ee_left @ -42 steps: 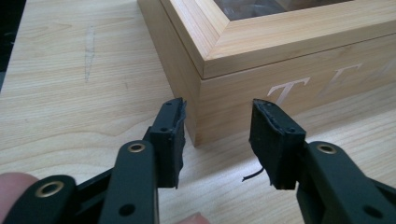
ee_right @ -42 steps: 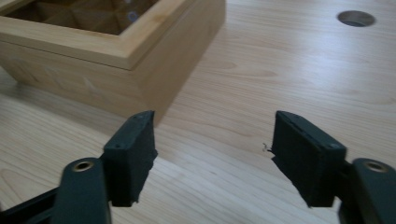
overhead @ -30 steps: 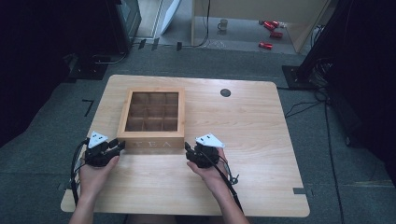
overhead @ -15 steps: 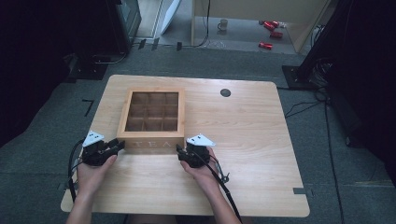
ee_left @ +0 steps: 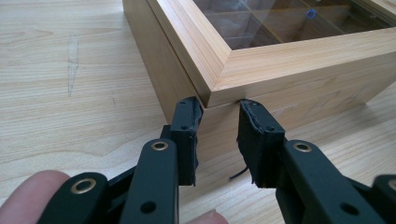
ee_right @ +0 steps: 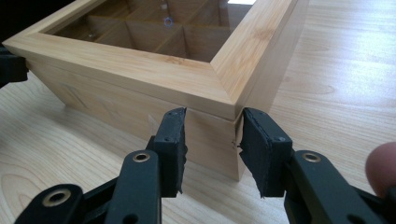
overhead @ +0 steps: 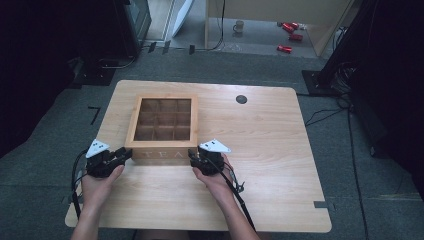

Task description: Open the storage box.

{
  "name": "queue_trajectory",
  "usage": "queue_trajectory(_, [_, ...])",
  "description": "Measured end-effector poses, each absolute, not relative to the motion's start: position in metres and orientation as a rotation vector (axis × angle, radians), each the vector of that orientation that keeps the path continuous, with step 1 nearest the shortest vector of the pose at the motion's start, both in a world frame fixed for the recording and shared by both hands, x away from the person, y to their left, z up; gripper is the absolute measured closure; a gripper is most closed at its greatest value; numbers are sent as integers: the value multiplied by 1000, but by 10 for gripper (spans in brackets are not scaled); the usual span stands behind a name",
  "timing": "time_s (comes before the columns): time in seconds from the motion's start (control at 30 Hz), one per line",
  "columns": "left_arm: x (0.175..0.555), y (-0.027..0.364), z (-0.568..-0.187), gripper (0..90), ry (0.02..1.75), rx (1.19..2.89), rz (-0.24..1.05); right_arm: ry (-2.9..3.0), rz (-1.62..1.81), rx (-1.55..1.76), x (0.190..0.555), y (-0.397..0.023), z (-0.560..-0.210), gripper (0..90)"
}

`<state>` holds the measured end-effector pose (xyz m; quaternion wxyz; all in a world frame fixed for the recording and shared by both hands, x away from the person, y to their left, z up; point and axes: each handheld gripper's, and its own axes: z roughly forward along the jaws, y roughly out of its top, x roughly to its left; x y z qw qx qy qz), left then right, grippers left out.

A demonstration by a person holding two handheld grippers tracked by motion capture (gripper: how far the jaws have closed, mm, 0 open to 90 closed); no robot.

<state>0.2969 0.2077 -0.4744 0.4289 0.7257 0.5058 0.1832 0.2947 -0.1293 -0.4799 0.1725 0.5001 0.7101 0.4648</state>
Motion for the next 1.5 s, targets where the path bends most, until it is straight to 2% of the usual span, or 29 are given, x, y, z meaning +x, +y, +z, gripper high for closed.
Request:
queue_trajectory(0.93, [301,209,-471,696,1243,1786,460,1979,1294,1406,300,-131,-479,578])
queue_trajectory(1.17, [301,210,-470,696,1229,1768,466,1992,1270,1307,299,-125,-475,575])
queue_trajectory(1.5, [298,212,-477,637,1219,1791,446,2006,1250,1272,301,-123,-471,566])
